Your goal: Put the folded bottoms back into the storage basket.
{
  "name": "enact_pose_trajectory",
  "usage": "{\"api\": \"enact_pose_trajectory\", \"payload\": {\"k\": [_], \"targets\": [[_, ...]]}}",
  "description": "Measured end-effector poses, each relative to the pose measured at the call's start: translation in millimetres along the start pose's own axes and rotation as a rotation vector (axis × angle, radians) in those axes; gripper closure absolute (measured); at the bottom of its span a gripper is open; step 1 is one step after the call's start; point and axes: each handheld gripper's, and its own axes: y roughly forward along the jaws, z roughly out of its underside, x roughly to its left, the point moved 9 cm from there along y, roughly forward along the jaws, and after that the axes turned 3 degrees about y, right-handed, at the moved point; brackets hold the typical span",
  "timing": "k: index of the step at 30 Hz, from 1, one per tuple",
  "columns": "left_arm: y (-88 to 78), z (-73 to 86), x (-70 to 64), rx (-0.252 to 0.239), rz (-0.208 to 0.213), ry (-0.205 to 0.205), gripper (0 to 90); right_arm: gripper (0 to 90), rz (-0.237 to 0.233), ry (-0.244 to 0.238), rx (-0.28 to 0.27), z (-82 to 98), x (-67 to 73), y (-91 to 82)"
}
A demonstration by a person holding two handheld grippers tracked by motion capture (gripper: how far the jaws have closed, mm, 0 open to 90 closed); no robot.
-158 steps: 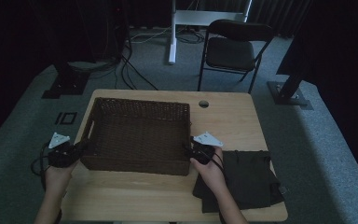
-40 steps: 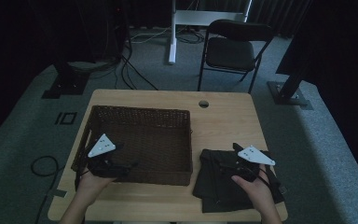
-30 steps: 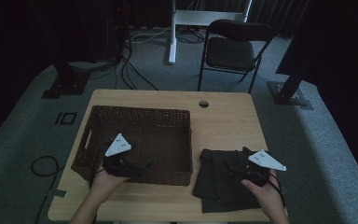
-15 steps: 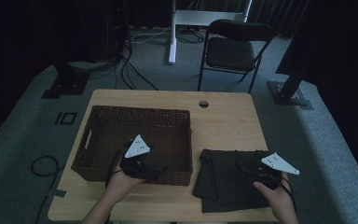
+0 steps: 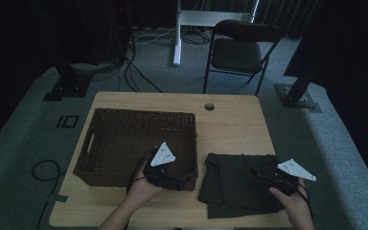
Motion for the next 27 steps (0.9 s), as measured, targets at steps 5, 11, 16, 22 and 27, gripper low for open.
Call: {"api": "enact_pose_trajectory", "payload": {"k": [5,11,16,22,27], "targets": [[14.9,-4.8,-14.3,0.007,0.028,0.027,11.2,12.0,0.013,0.01,0.003,4.3,-8.7,-2.7],[31.5,-9.2,-29.0,0.006,0.06,0.034,11.2,12.0,0.027,0.026,0.004,7.6,-18.9,-6.9],[46.3,-11.1,-44.0,0.017,0.097,0.057,11.2,12.0,0.041,0.029,0.011,12.7,-27.3,-10.2],[64.1,-11.2,-60.8,0.021,0.138,0.056,11.2,12.0,0.065,0.046,0.031,23.4,-39.6,-11.2],[79.9,-7.0,-74.0,0.031,0.156,0.05,11.2,12.0,0.078,0.05,0.05,32.1,-46.9,-10.5]]}}
